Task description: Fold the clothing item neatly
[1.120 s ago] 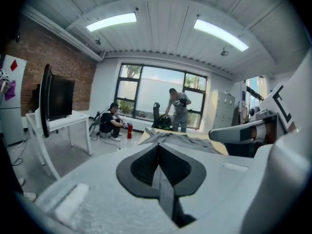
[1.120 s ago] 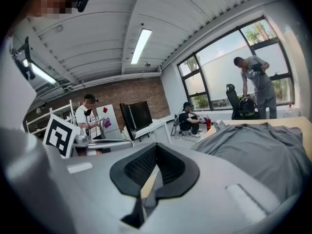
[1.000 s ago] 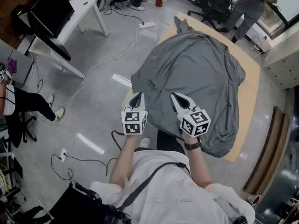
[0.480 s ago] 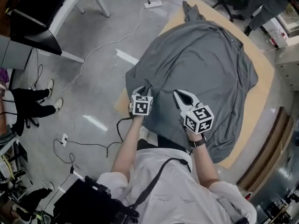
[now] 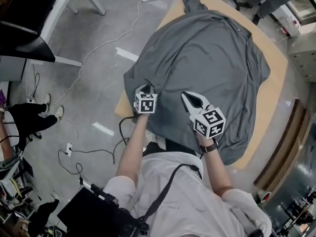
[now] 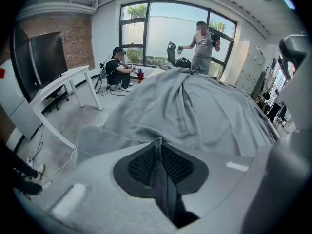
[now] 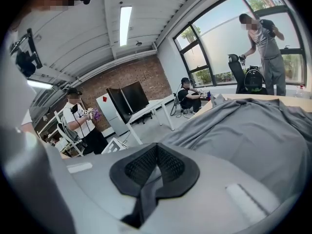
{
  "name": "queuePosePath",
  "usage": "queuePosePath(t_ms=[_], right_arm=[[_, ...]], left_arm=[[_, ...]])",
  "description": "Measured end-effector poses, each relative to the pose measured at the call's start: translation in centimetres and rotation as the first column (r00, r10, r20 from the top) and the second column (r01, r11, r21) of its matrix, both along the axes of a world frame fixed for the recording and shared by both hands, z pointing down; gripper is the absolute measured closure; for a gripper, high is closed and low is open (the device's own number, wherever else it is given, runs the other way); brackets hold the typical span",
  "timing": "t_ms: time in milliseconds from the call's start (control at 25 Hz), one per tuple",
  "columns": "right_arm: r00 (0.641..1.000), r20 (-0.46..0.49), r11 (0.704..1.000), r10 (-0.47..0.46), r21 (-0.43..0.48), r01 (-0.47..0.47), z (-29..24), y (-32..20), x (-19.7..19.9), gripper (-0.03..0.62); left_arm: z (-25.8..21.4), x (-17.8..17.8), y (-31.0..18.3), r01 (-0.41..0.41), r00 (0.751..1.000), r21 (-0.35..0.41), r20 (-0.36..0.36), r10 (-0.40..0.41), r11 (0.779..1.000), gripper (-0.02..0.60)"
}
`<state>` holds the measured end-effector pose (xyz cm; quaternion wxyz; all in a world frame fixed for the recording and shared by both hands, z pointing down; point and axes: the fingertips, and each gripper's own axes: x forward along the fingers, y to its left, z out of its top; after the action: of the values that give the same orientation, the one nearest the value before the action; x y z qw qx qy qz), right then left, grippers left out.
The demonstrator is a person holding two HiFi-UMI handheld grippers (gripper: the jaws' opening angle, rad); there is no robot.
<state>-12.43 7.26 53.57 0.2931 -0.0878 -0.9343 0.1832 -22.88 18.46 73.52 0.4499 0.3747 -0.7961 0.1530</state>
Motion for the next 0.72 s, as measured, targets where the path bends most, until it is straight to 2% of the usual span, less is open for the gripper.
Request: queuePosePath(t_ms=[80,240,360,440,520,640,720], right_arm=[[1.000,0.012,1.000,0.019,0.004,-0.019,-0.5,0.2,0.7,0.588],[0.999,0.023,0.999,0.046,0.001,-0.046,-1.2,1.6,3.0,0.588],[0.998,0.029,0.998,0.064,-0.010,-0.064,-1.4,2.8,4.8,0.588],[0.995,0.036,0.996,0.093,-0.015,-0.093,-1.5,3.1,6.2,0.588],[0.990,0.044,0.991,0.135,-0.014,-0.134,-1.8,2.8,7.7,0.588],[0.976,0.053,0.978,0.210,-0.003,-0.210,-2.4,1.6,10.2,0.588],[0.961,0.061,0.962,0.271,0.005,-0.272,-2.9,0.3,12.2,0.588]], left_arm=[[-0.5,0.2,0.0,-0.003,1.000,0.041,-0.007,0.004,0.999,0.569],[-4.8,1.1,0.5,-0.041,0.999,0.131,0.037,0.037,0.991,0.572],[-9.9,3.2,0.3,-0.122,0.990,0.241,0.099,0.101,0.963,0.572],[-13.5,6.4,-0.2,-0.225,0.973,0.324,0.122,0.195,0.919,0.572],[-16.4,10.6,-0.7,-0.335,0.942,0.390,0.130,0.309,0.858,0.572],[-19.3,17.0,-1.5,-0.482,0.870,0.452,0.147,0.470,0.751,0.572],[-20.2,21.3,-2.0,-0.568,0.807,0.471,0.158,0.569,0.675,0.572]])
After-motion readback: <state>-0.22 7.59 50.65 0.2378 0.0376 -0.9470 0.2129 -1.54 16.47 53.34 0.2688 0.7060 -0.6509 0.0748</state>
